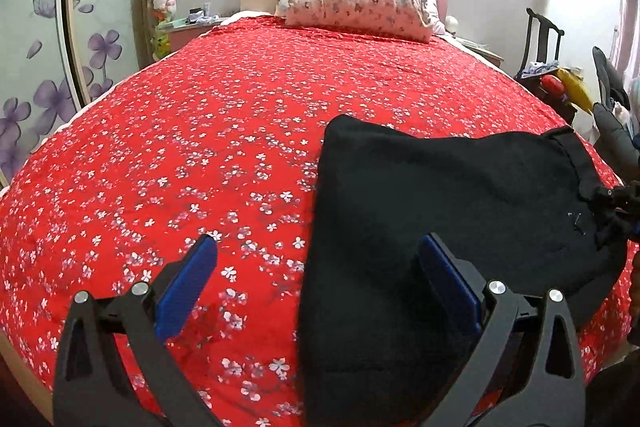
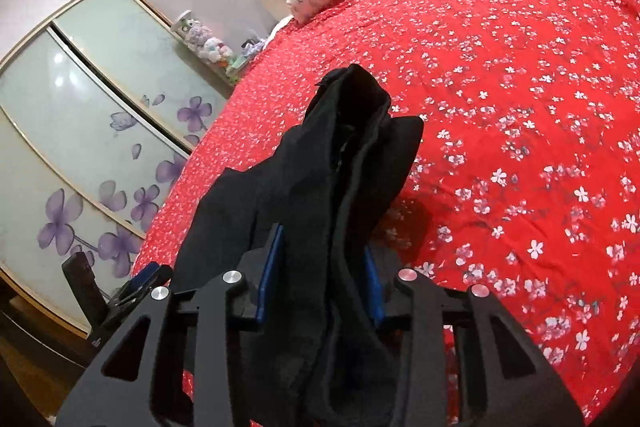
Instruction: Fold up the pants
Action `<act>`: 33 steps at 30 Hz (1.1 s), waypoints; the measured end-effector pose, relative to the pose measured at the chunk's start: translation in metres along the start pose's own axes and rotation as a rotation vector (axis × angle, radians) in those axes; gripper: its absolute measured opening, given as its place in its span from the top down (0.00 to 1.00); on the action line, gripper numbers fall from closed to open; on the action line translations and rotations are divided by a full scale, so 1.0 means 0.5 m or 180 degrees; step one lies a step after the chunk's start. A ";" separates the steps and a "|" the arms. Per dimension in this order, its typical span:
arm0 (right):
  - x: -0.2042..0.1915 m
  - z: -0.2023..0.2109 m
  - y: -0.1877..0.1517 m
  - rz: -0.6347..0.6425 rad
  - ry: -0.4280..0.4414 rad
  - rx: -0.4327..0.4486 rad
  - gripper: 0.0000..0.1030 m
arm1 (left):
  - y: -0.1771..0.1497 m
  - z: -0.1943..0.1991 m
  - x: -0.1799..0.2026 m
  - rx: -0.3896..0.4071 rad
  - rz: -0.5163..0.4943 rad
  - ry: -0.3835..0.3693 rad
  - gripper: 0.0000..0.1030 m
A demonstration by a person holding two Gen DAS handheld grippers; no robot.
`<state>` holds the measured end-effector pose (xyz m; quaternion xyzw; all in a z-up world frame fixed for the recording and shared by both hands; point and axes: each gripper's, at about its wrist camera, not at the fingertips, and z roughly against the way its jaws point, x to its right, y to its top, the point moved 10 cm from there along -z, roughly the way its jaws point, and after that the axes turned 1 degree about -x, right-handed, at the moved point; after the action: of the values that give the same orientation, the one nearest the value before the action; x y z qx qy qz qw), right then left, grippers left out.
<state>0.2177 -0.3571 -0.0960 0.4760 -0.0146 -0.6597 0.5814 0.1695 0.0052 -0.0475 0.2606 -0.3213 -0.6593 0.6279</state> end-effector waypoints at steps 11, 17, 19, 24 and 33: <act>0.018 -0.008 -0.005 -0.0107 0.0001 -0.0024 0.64 | 0.032 -0.053 0.069 -0.0506 0.0483 -0.1514 0.05; 0.028 -0.011 -0.007 -0.0188 0.0036 -0.0051 0.63 | 0.045 -0.086 0.055 -0.0718 0.0945 -0.1863 0.07; 0.035 -0.012 -0.009 -0.0231 0.0025 -0.0068 0.63 | 0.045 -0.090 0.046 -0.0746 0.0980 -0.1796 0.11; 0.031 -0.009 -0.014 -0.0223 -0.0012 -0.0066 0.63 | 0.029 -0.115 0.004 -0.0937 0.1144 -0.1589 0.11; 0.032 -0.008 -0.011 -0.0311 0.0057 -0.0027 0.64 | 0.020 -0.116 0.026 -0.1046 0.1160 -0.1859 0.67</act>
<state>0.2183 -0.3658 -0.1112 0.4795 0.0167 -0.6831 0.5506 0.2187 -0.0133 -0.0774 -0.1039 -0.4177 -0.6261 0.6502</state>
